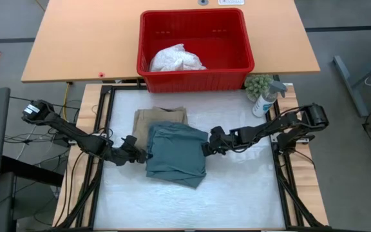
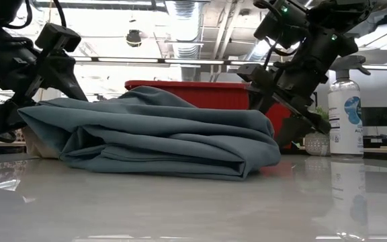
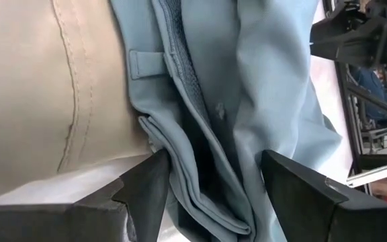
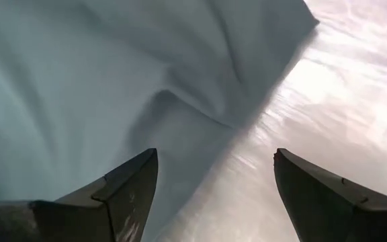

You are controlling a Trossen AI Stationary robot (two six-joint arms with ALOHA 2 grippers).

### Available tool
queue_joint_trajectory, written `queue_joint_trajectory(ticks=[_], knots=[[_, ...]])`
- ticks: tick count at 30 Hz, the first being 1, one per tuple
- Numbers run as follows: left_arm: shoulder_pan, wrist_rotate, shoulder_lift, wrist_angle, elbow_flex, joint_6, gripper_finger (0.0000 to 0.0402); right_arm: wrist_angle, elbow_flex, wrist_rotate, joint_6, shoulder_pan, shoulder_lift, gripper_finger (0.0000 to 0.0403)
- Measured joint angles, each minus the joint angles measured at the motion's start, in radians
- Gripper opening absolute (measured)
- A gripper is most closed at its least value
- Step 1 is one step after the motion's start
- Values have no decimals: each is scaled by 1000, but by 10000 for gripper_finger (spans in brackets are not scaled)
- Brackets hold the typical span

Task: Fold Laundry from Bin
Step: Stack the folded blue pants on top of the folded brown short pants

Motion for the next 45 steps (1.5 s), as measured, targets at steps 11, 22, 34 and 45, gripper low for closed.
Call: queue_joint_trajectory(ticks=[11, 22, 34, 45], knots=[[0, -19, 28, 20, 0, -15, 225, 8, 0, 24, 169, 15, 0, 317], [0, -17, 28, 41, 0, -11, 225, 344, 11, -34, 221, 29, 215, 317], [17, 48, 71, 23, 0, -12, 172, 379, 34, -90, 175, 5, 242, 188], [87, 188, 155, 174, 0, 35, 12, 368, 34, -112, 149, 13, 236, 56]])
